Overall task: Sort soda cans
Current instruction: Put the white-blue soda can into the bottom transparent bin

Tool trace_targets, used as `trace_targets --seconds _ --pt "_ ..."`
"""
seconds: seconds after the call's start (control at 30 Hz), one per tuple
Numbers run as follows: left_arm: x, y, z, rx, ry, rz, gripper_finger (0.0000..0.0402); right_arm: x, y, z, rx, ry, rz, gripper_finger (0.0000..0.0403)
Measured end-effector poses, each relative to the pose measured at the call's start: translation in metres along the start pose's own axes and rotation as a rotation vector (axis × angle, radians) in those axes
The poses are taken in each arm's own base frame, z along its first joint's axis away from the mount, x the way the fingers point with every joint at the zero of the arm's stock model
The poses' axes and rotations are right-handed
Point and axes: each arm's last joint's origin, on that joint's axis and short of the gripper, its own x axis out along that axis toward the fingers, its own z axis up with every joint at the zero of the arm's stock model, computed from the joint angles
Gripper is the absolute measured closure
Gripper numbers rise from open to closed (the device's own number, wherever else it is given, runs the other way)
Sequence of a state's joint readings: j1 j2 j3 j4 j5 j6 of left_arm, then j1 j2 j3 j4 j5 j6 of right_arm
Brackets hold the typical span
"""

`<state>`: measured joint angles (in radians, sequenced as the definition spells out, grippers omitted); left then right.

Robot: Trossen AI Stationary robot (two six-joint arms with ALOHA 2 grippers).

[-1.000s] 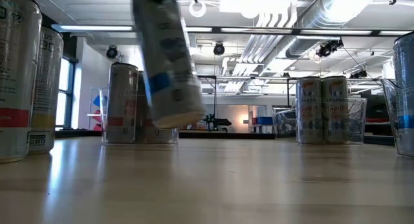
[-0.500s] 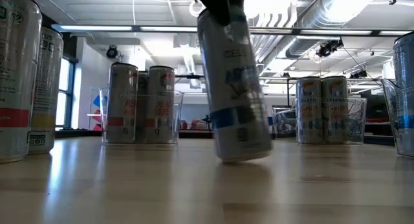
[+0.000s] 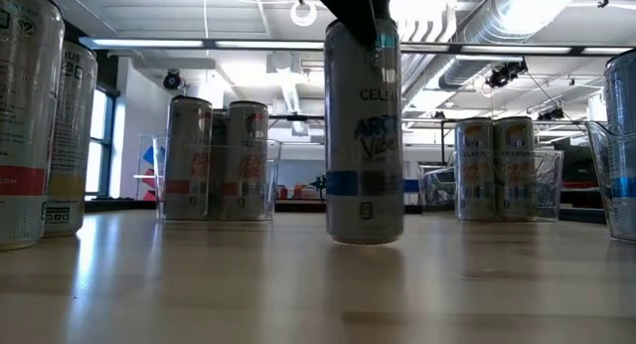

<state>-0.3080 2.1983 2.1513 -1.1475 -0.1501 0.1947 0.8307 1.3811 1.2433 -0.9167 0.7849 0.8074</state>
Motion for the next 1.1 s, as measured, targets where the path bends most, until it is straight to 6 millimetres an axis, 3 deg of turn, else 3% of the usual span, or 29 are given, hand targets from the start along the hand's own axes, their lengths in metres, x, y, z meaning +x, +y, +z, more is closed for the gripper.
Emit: trace_targets --seconds 0.33,0.5,0.67,0.87,1.0,1.1 --pt "-0.002 0.001 0.005 0.012 -0.064 -0.024 0.012 0.001 0.0 -0.001 -0.002 -0.005 -0.004 0.0077" --pt "-0.005 0.002 0.005 0.011 -0.068 -0.018 0.012 0.014 -0.002 -0.018 -0.038 -0.008 -0.06 0.0077" --pt "-0.023 0.004 0.004 -0.092 -0.102 0.015 0.0119 0.042 -0.001 -0.03 -0.072 -0.056 -0.033 0.0077" --pt "-0.058 0.003 -0.001 -0.235 -0.138 0.162 0.0119 0.075 -0.001 -0.026 -0.093 -0.165 0.156 0.0077" --pt "-0.085 0.001 -0.016 -0.314 -0.165 0.248 0.0119 0.091 -0.011 -0.02 -0.089 -0.232 0.206 0.0077" --pt "-0.094 -0.006 -0.035 -0.387 -0.173 0.364 0.0119 0.099 -0.017 -0.013 -0.088 -0.276 0.225 0.0077"
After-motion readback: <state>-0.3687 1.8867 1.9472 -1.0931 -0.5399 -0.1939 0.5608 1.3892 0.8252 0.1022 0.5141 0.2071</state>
